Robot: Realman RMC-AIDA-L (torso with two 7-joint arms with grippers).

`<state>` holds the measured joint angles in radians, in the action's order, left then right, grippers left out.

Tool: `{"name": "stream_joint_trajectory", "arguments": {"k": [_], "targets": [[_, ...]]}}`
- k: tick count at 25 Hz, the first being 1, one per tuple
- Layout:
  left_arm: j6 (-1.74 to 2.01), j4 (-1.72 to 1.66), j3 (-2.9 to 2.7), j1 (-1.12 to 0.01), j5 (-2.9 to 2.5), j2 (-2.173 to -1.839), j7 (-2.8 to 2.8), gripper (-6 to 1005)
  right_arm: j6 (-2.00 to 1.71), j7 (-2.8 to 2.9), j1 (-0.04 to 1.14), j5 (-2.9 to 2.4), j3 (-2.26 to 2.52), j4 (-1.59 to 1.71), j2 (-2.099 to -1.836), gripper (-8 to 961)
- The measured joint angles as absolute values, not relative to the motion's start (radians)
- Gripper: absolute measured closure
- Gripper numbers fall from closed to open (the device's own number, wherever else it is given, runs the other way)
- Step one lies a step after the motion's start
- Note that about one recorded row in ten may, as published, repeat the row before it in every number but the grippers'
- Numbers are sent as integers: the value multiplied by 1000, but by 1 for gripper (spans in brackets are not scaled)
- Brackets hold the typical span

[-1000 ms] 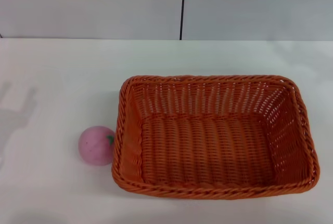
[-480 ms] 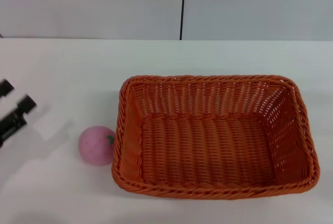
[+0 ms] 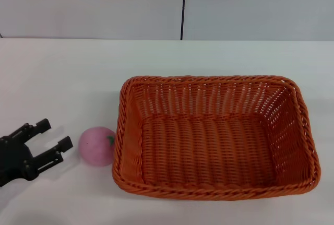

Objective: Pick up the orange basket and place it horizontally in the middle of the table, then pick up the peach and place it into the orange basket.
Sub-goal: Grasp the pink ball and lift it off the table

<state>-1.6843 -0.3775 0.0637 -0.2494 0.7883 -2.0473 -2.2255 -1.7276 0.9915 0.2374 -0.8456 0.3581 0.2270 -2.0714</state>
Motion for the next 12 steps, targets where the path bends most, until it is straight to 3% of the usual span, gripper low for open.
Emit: {"name": "stream_joint_trajectory", "arguments": {"k": [12], "targets": [[-1662, -361, 9, -275, 787, -2057, -2230, 201, -1720, 992, 240, -844, 352, 217, -2071, 572]]}}
